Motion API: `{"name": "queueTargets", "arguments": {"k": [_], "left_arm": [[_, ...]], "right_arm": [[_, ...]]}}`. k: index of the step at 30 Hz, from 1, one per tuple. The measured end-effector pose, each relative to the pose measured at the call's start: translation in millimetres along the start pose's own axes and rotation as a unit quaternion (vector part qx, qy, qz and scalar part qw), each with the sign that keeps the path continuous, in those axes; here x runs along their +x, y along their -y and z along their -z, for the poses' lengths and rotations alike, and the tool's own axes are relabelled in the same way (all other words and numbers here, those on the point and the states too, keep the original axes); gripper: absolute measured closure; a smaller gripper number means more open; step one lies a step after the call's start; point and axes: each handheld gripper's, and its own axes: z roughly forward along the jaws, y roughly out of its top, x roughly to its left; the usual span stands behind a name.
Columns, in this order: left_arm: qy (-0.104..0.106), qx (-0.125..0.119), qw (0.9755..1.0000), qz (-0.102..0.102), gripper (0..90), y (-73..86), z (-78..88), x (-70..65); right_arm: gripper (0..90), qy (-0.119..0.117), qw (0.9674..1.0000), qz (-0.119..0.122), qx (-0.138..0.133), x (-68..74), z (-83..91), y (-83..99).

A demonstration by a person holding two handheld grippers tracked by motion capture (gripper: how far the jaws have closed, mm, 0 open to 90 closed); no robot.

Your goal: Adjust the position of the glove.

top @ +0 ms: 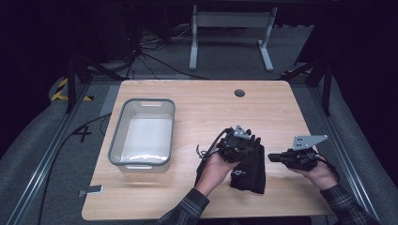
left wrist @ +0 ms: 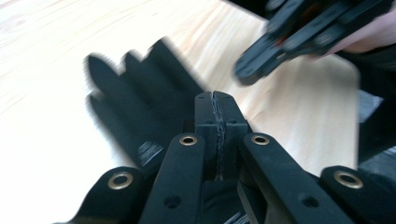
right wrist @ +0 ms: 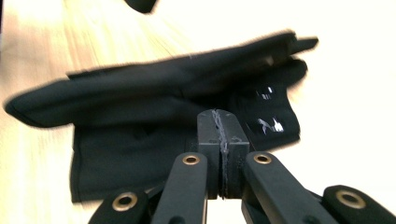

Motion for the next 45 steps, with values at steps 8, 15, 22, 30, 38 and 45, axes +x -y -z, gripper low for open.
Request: {"name": "queueTargets", "arguments": {"k": [8, 15, 22, 30, 38, 45], "left_arm": [[-0.034, 0.026, 0.9986, 0.032, 89.3, 28.2, 4.3, 24.1], [-0.034, 0.043, 0.9979, 0.034, 89.2, 33.9, -5.3, 26.3], [-0.032, 0.05, 0.9979, 0.025, 88.6, 32.8, -15.4, 21.7], [-0.022, 0.057, 0.9981, 0.01, 88.0, 28.5, -29.4, 12.1], [-0.023, 0.09, 0.9957, -0.004, 88.0, 32.3, -50.3, 5.2], [-0.025, 0.09, 0.9956, -0.003, 88.2, 32.6, -51.7, 5.2]], "right_arm": [[90.0, -0.02, 0.9994, 0.012, -0.026, 9.0, -10.9, -28.0], [90.0, -0.031, 0.9991, 0.024, -0.019, 12.8, -29.7, -37.8], [90.0, -0.025, 0.9995, 0.016, 0.006, 8.6, -31.8, -23.0], [90.0, -0.011, 0.9996, 0.006, 0.024, 1.9, -25.1, -5.8], [90.0, -0.008, 0.9986, -0.005, 0.053, -6.2, -36.6, 7.0], [90.0, -0.006, 0.9986, 0.001, 0.053, -5.6, -37.5, 8.0]]}}
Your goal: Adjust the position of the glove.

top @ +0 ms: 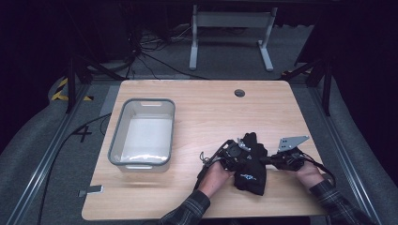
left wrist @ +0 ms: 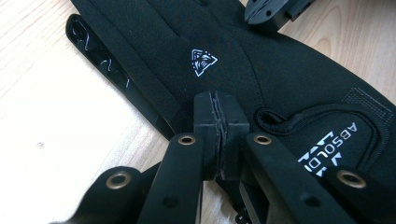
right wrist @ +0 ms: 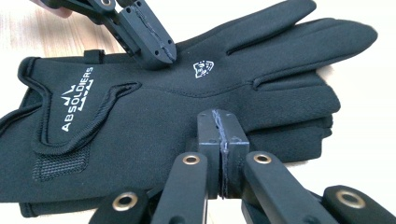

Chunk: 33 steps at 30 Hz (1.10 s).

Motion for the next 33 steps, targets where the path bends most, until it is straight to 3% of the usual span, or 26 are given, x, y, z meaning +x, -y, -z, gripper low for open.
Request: {"name": "queueTargets", "arguments": {"k": [4, 10, 14, 17, 21, 23, 30, 33], "left_arm": [[0.01, -0.013, 0.9999, 0.003, 88.1, -0.6, 9.9, -2.2], [0.03, -0.024, 0.9992, -0.013, 88.1, 2.6, 22.7, -22.0], [0.043, -0.008, 0.999, -0.011, 88.1, 8.8, 14.4, -31.2], [0.039, 0.0, 0.9991, -0.016, 88.1, 10.3, 7.1, -32.4], [0.018, 0.017, 0.9994, -0.025, 88.3, 12.0, 2.7, -28.8], [0.021, 0.017, 0.9995, -0.014, 89.0, 13.5, 3.9, -23.9], [-0.01, 0.024, 0.9996, -0.007, 89.2, 15.9, 12.8, -5.7], [-0.016, 0.022, 0.9996, 0.006, 89.2, 18.3, 17.0, 4.8]], "right_arm": [[90.0, 0.008, 0.9999, -0.004, -0.01, -3.0, 9.8, -0.8], [90.0, 0.035, 0.9993, -0.009, -0.014, -18.0, 13.7, -2.7], [90.0, 0.031, 0.9991, -0.017, -0.023, -28.0, 9.5, -9.7], [90.0, 0.027, 0.9994, -0.016, -0.014, -28.7, 2.8, -9.8], [90.0, 0.027, 0.9995, -0.012, 0.008, -29.9, -6.9, -6.5], [90.0, 0.025, 0.9996, -0.013, 0.006, -30.2, -6.1, -4.8], [90.0, 0.016, 0.9998, -0.008, 0.013, -21.2, -3.2, -1.5], [90.0, 0.007, 0.9999, -0.003, 0.014, -14.5, -3.0, -0.1]]}}
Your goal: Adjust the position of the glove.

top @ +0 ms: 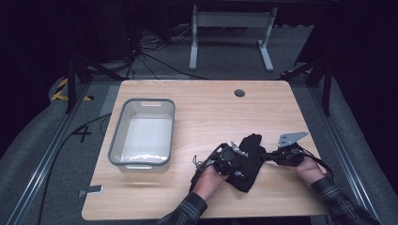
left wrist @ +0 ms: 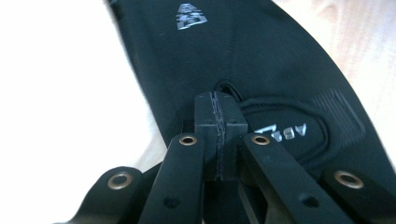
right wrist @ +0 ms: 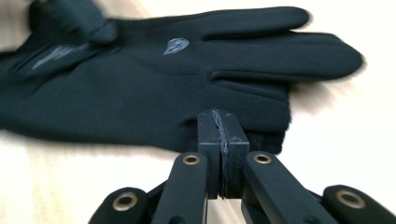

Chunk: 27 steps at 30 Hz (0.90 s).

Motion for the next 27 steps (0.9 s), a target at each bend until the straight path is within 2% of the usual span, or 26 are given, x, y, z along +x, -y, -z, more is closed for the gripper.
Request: {"name": "queueTargets", "arguments": {"k": [3, 4, 7, 9, 10, 12, 13, 15, 17, 18, 19, 20, 21, 23, 24, 25, 26, 27], "left_arm": [[-0.017, 0.004, 0.9998, 0.003, 89.1, 1.2, 4.1, 7.6], [-0.02, 0.007, 0.9998, 0.003, 89.1, 1.6, 5.4, 9.4], [-0.027, 0.005, 0.9996, 0.008, 88.8, 2.9, 9.3, 15.9], [-0.026, 0.005, 0.9996, 0.007, 88.0, 2.7, 10.6, 16.8], [-0.019, -0.008, 0.9997, 0.014, 87.5, 2.2, 13.6, 18.5], [-0.017, -0.006, 0.9998, 0.013, 86.9, 0.9, 14.8, 18.8], [-0.02, -0.008, 0.9997, 0.01, 83.1, -0.8, 16.5, 18.5], [-0.009, -0.018, 0.9997, 0.011, 81.1, -4.7, 19.1, 19.1], [-0.003, -0.025, 0.9996, 0.01, 73.3, -8.7, 19.3, 20.1], [0.0, -0.024, 0.9997, 0.011, 63.7, -10.2, 18.6, 20.7], [-0.002, -0.02, 0.9998, 0.006, 63.7, -12.2, 17.5, 20.7], [-0.002, -0.019, 0.9998, 0.002, 57.9, -14.7, 16.3, 20.8], [-0.002, -0.025, 0.9997, 0.003, 47.9, -18.0, 15.2, 20.8], [-0.002, -0.03, 0.9995, 0.001, 38.9, -21.0, 12.5, 21.7], [-0.002, -0.03, 0.9995, 0.001, 34.2, -21.0, 12.5, 21.7], [0.001, -0.035, 0.9994, 0.004, 34.2, -21.9, 10.5, 22.4], [0.002, -0.035, 0.9994, 0.006, 27.3, -22.9, 8.2, 23.5], [0.005, -0.033, 0.9994, 0.01, 27.3, -23.6, 5.2, 24.4]], "right_arm": [[90.0, -0.014, 0.9999, 0.005, 0.007, 7.8, -1.3, 1.6], [90.0, -0.015, 0.9997, 0.01, 0.014, 10.5, -3.3, 2.6], [90.0, -0.02, 0.9996, 0.015, 0.014, 16.4, -4.6, 3.4], [90.0, -0.016, 0.9998, 0.011, 0.006, 16.4, -0.9, 3.5], [90.0, -0.012, 0.9999, 0.009, 0.0, 15.8, 2.9, 3.6], [90.0, -0.01, 0.9999, 0.005, -0.007, 15.5, 6.3, 3.9], [89.7, -0.003, 0.9998, 0.003, -0.017, 15.5, 12.6, 5.1], [86.6, 0.005, 0.9998, 0.003, -0.02, 15.6, 15.0, 6.4], [77.8, 0.018, 0.9996, 0.0, -0.02, 15.7, 19.5, 10.9], [67.9, 0.03, 0.9992, -0.01, -0.023, 14.0, 22.5, 16.7], [67.9, 0.03, 0.9992, -0.01, -0.023, 14.0, 22.5, 16.7], [62.7, 0.041, 0.9988, -0.014, -0.022, 12.6, 24.3, 20.3], [52.2, 0.051, 0.9978, -0.031, -0.028, 8.7, 29.1, 28.0], [44.0, 0.053, 0.997, -0.046, -0.034, 5.2, 33.4, 35.1], [44.0, 0.053, 0.997, -0.046, -0.034, 5.2, 33.4, 35.1], [40.2, 0.055, 0.9966, -0.051, -0.036, 4.1, 35.2, 38.4], [34.2, 0.063, 0.9957, -0.056, -0.039, 2.8, 37.5, 44.5], [34.2, 0.063, 0.9957, -0.056, -0.039, 2.8, 37.5, 44.5]]}}
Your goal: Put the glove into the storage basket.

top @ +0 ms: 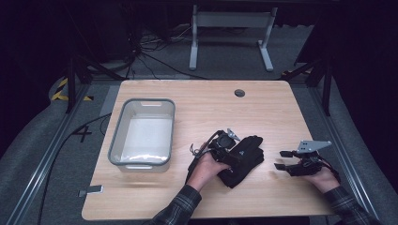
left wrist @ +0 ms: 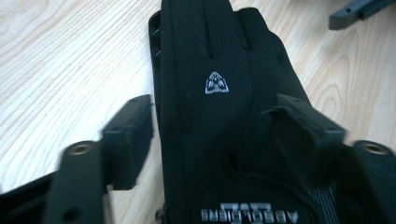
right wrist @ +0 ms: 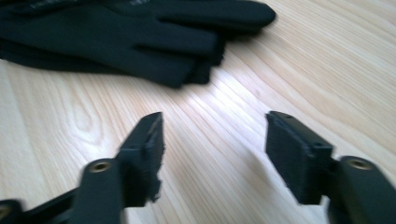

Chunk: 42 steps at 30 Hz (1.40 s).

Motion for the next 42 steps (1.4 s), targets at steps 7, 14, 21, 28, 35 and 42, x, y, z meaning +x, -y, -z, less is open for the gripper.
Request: {"name": "queueTargets", "arguments": {"k": [7, 14, 21, 28, 35, 42], "left_arm": [[0.025, 0.01, 0.9996, 0.005, 13.7, -2.1, -21.9, 3.9], [0.015, 0.03, 0.9994, -0.007, 8.6, -0.2, -32.7, 2.7], [0.019, 0.032, 0.999, -0.025, 17.2, 1.0, -30.5, 1.3], [0.043, 0.029, 0.9983, -0.028, 37.7, 1.3, -27.2, 1.2], [0.062, 0.027, 0.9976, -0.015, 61.8, 1.4, -24.4, 4.7], [0.057, 0.027, 0.9979, -0.014, 72.4, -0.9, -18.8, 2.8]], "right_arm": [[26.0, 0.022, 0.9998, 0.002, 0.001, -5.9, 3.1, 10.8], [20.5, 0.029, 0.9995, 0.015, 0.004, -5.6, -2.0, 12.6], [15.8, 0.029, 0.9993, 0.022, 0.006, -4.7, -5.0, 13.4], [14.6, 0.024, 0.9995, 0.016, 0.009, -5.8, -5.5, 13.2], [14.5, 0.024, 0.9995, 0.016, 0.009, -5.7, -5.6, 13.2], [14.5, 0.026, 0.9995, 0.015, 0.009, -5.5, -5.5, 13.3]]}}
